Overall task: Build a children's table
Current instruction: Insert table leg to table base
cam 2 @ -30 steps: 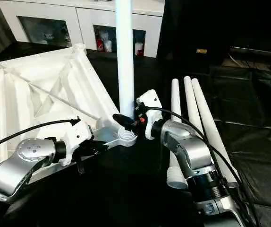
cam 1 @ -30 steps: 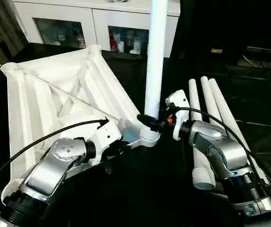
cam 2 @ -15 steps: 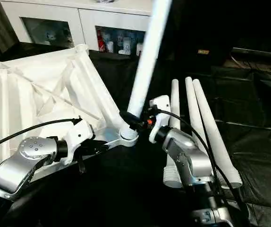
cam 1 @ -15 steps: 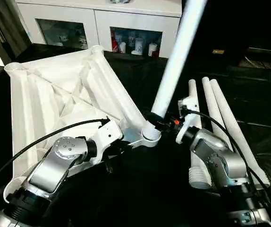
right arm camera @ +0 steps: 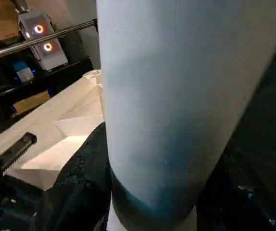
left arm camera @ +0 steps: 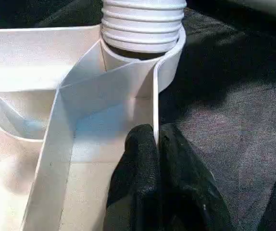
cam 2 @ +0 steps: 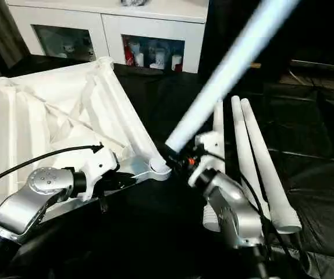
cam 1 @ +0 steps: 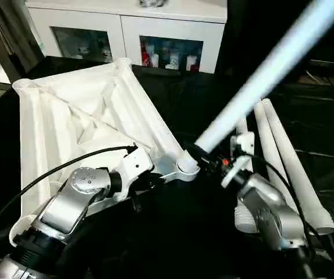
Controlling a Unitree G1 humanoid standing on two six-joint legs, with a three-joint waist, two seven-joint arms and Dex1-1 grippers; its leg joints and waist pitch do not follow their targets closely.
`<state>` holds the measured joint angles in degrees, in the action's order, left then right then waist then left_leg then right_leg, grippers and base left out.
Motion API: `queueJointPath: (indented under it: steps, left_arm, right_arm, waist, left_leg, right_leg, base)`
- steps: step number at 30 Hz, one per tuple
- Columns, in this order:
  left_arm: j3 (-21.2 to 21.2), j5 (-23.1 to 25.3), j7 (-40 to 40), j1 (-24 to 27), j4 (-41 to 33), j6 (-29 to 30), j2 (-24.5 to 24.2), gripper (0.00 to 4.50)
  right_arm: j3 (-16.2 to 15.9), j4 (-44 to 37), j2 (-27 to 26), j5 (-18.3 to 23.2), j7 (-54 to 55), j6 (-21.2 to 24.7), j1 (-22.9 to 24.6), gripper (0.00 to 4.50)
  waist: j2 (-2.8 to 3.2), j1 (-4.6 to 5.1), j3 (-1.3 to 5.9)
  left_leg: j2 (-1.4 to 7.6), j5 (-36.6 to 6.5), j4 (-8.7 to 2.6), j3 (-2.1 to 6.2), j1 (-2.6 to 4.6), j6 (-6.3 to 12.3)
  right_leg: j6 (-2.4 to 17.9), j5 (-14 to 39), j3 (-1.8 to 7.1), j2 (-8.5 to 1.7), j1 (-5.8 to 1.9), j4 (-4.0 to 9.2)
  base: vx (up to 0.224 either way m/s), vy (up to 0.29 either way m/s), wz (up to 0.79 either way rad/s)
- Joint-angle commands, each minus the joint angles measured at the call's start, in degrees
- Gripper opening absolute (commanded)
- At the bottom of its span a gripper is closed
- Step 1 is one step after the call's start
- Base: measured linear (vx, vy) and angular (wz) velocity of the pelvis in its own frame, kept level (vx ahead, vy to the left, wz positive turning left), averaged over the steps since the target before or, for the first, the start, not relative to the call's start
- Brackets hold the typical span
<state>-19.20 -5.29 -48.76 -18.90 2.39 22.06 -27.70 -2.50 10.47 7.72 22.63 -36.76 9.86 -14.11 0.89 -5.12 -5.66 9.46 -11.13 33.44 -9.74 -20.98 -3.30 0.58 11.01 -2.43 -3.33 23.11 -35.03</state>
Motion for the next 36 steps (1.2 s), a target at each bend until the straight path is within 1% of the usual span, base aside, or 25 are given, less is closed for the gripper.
queueJointPath:
  steps: [1,2,3,7,9,11,12,13,15,16,17,18,19,20,21,22,23,24,25,26,27,32,33,35,36]
  left_arm:
    - [1.68,1.70,1.35,-1.31,2.09,-0.36,-1.12,0.00]
    - [1.49,1.83,1.15,-1.31,2.11,-0.59,-1.22,0.00]
    - [1.46,1.85,1.10,-1.32,2.16,-0.67,-1.22,0.00]
    - [1.13,1.88,0.84,-1.25,2.01,-0.80,-1.11,0.00]
    - [0.75,1.94,0.63,-1.08,1.90,-1.09,-1.01,0.00]
    - [0.66,1.94,0.53,-1.03,1.84,-1.13,-1.02,0.00]
    - [0.59,1.92,0.41,-1.00,1.79,-1.16,-1.05,0.00]
    - [0.33,1.91,0.04,-0.91,1.59,-1.20,-1.18,0.00]
    - [0.33,1.91,0.04,-0.91,1.59,-1.20,-1.18,0.00]
    - [0.21,1.94,-0.17,-0.87,1.52,-1.25,-1.24,0.00]
    - [0.21,1.94,-0.17,-0.87,1.52,-1.25,-1.24,0.00]
    - [-0.09,1.93,-1.02,-0.94,1.30,-1.38,-1.55,0.00]
    - [-0.09,1.93,-1.02,-0.94,1.30,-1.38,-1.55,0.00]
    - [-0.19,1.91,-1.40,-1.02,1.23,-1.41,-1.68,0.00]
    - [-0.30,1.90,-1.71,-1.11,1.17,-1.42,-1.79,0.00]
    - [-0.30,1.90,-1.71,-1.11,1.17,-1.42,-1.79,0.00]
    - [-0.37,1.88,-1.96,-1.19,1.01,-1.35,-1.88,0.00]
    - [-0.49,1.85,-2.23,-1.26,0.76,-1.23,-1.96,0.00]
    - [-0.49,1.85,-2.23,-1.26,0.76,-1.23,-1.96,0.00]
    - [-0.66,1.87,-2.55,-1.35,0.55,-1.19,-2.05,0.00]
    - [-0.80,1.86,-2.76,-1.30,0.19,-1.10,-2.15,0.00]
    - [-1.50,1.68,-4.35,-1.05,-1.30,-1.30,-2.85,0.00]
    - [-1.57,1.61,-4.64,-1.02,-1.52,-1.52,-2.96,0.00]
    - [-1.86,1.13,-6.59,-1.02,-2.33,-2.90,-3.47,0.00]
    - [-1.90,0.99,-7.07,-1.01,-2.51,-3.29,-3.58,0.00]
  right_arm:
    - [-1.77,1.92,2.80,-5.42,0.62,1.90,2.04,1.89]
    - [-2.99,1.22,3.66,-6.72,0.54,2.11,1.43,1.89]
    - [-3.37,1.12,3.91,-7.08,0.57,2.21,1.19,1.89]
    - [-5.20,1.38,4.99,-7.96,-0.69,3.71,-1.25,1.89]
    - [-6.73,1.73,5.53,-8.46,-2.03,4.54,-3.19,1.89]
    - [-7.06,1.76,5.64,-8.48,-2.46,4.82,-3.61,1.89]
    - [-7.36,1.84,5.76,-8.48,-2.86,5.08,-3.91,1.89]
    - [-8.41,2.65,6.19,-8.94,-4.11,5.42,-4.95,1.89]
    - [-8.41,2.65,6.19,-8.94,-4.11,5.42,-4.95,1.89]
    - [-9.02,3.15,6.48,-9.29,-4.65,5.46,-5.45,1.89]
    - [-9.02,3.15,6.48,-9.29,-4.65,5.46,-5.45,1.89]
    - [-10.44,5.34,6.89,-10.00,-6.86,5.45,-7.16,1.89]
    - [-10.44,5.34,6.89,-10.00,-6.86,5.45,-7.16,1.89]
    - [-10.97,6.58,6.90,-10.22,-7.89,5.59,-8.01,1.89]
    - [-11.44,8.05,6.84,-10.54,-8.80,5.46,-8.87,1.89]
    - [-11.44,8.05,6.84,-10.54,-8.80,5.46,-8.87,1.89]
    - [-11.85,9.25,6.86,-10.93,-9.45,5.20,-9.60,1.89]
    - [-12.33,10.45,6.96,-11.50,-10.04,4.83,-10.34,1.89]
    - [-12.33,10.45,6.96,-11.50,-10.04,4.83,-10.34,1.89]
    - [-12.80,11.74,7.05,-11.98,-10.97,4.51,-11.16,1.89]
    - [-13.11,12.39,7.18,-12.27,-11.57,4.33,-11.58,1.89]
    - [-14.65,14.38,8.49,-12.91,-15.61,2.74,-12.78,1.89]
    - [-14.70,14.43,8.68,-12.80,-16.35,2.29,-12.75,1.89]
    - [-14.69,14.75,9.37,-12.43,-19.49,0.40,-12.50,1.89]
    - [-14.72,14.77,9.52,-12.40,-20.03,0.10,-12.43,1.89]
  waist:
    - [-0.07,-0.12,2.90]
    - [-0.05,-0.15,2.94]
    - [-0.04,-0.15,2.93]
    - [-0.17,-0.07,2.92]
    - [-0.47,0.01,3.08]
    - [-0.38,0.00,3.09]
    - [-0.58,0.02,3.22]
    - [-0.58,0.02,3.22]
    - [-0.46,0.06,3.24]
    - [-0.43,0.01,3.28]
    - [-0.46,0.06,3.28]
    - [-0.81,0.09,3.42]
    - [-1.03,0.19,3.23]
    - [-0.79,0.30,3.22]
    - [-0.66,0.30,3.19]
    - [-0.69,0.33,3.17]
    - [-0.96,0.37,2.99]
    - [-0.92,0.41,3.00]
    - [-0.98,0.47,2.75]
    - [-1.00,0.49,2.83]
    - [-1.06,0.66,2.44]
    - [-1.18,1.00,1.69]
    - [-1.15,1.02,1.77]
    - [-1.25,0.99,1.54]
    - [-1.30,1.01,1.35]
  left_leg:
    - [3.52,-15.95,-5.09,1.57,0.33,0.50]
    - [3.52,-16.01,-5.07,1.53,0.41,0.46]
    - [3.51,-15.83,-5.10,1.58,0.31,0.38]
    - [3.49,-16.38,-5.06,1.63,0.41,0.53]
    - [3.50,-15.75,-5.00,1.56,0.32,0.66]
    - [3.51,-15.67,-5.00,1.58,0.33,0.71]
    - [3.54,-15.38,-4.96,1.53,0.36,0.82]
    - [3.54,-15.38,-4.96,1.53,0.36,0.82]
    - [3.54,-14.78,-4.97,1.57,0.18,0.87]
    - [3.52,-14.82,-4.86,1.44,0.38,0.87]
    - [3.54,-14.80,-4.92,1.51,0.29,0.81]
    - [3.53,-14.48,-4.89,1.43,0.27,0.88]
    - [3.54,-14.61,-4.94,1.46,0.25,0.99]
    - [3.49,-14.68,-4.98,1.55,0.09,1.01]
    - [3.54,-15.56,-4.93,1.50,0.34,0.89]
    - [3.56,-16.10,-4.91,1.51,0.45,0.73]
    - [3.58,-16.29,-5.02,1.54,0.42,0.56]
    - [3.58,-16.46,-5.05,1.55,0.45,0.57]
    - [3.60,-16.88,-5.13,1.60,0.38,0.58]
    - [3.59,-16.90,-5.12,1.59,0.43,0.58]
    - [3.58,-17.82,-5.22,1.64,0.38,0.63]
    - [3.61,-20.11,-5.44,1.84,0.63,0.56]
    - [3.67,-20.18,-5.45,1.88,0.67,0.59]
    - [3.75,-20.03,-5.57,1.86,0.69,0.83]
    - [3.79,-19.49,-5.70,1.85,0.53,1.10]
  right_leg:
    - [8.44,26.44,3.23,-5.32,-1.74,5.88]
    - [8.05,27.13,3.24,-5.27,-1.65,5.93]
    - [7.77,27.65,3.23,-5.31,-1.72,5.95]
    - [7.25,29.60,3.24,-5.34,-1.56,6.14]
    - [7.28,28.98,3.22,-5.28,-1.56,6.09]
    - [7.37,28.64,3.23,-5.32,-1.59,6.02]
    - [7.45,28.02,3.24,-5.30,-1.61,5.99]
    - [7.45,28.02,3.24,-5.30,-1.61,5.99]
    - [7.81,27.09,3.15,-5.28,-1.75,5.79]
    - [7.97,26.49,3.24,-5.24,-1.57,5.87]
    - [8.09,26.19,3.18,-5.24,-1.70,5.76]
    - [8.21,25.39,3.15,-5.18,-1.80,5.70]
    - [8.41,25.39,3.13,-5.20,-1.71,5.65]
    - [8.56,25.65,3.05,-5.19,-1.88,5.55]
    - [8.48,26.82,3.08,-5.27,-1.62,5.84]
    - [8.46,27.33,3.09,-5.29,-1.54,5.88]
    - [8.20,27.52,3.15,-5.25,-1.47,5.90]
    - [8.20,27.52,3.15,-5.28,-1.53,5.92]
    - [8.16,27.69,3.15,-5.23,-1.42,5.92]
    - [8.14,27.62,3.14,-5.26,-1.48,5.92]
    - [8.09,28.45,3.16,-5.22,-1.26,5.99]
    - [7.19,32.11,3.30,-5.37,-0.83,6.49]
    - [7.26,32.09,3.30,-5.40,-0.87,6.47]
    - [7.23,31.66,3.37,-5.38,-0.80,6.55]
    - [7.53,30.43,3.37,-5.34,-0.89,6.49]
  base:
    - [0.000,0.000,0.00]
    - [0.000,0.000,0.00]
    - [0.000,0.000,0.00]
    - [0.000,0.000,0.00]
    - [0.000,0.000,0.00]
    - [0.000,0.000,0.00]
    - [0.000,0.000,0.00]
    - [0.000,0.000,0.00]
    - [0.000,0.000,0.00]
    - [0.000,0.000,0.00]
    - [0.000,0.000,0.00]
    - [0.000,0.000,0.00]
    - [0.000,0.000,0.00]
    - [0.000,0.000,0.00]
    - [0.000,0.000,0.00]
    - [0.000,0.000,0.00]
    - [0.000,0.000,0.00]
    - [0.000,0.000,0.00]
    - [0.000,0.000,0.00]
    - [0.000,0.000,0.00]
    - [0.000,0.000,0.00]
    - [0.000,0.000,0.00]
    - [0.000,0.000,0.00]
    - [0.000,0.000,0.00]
    - [0.000,0.000,0.00]
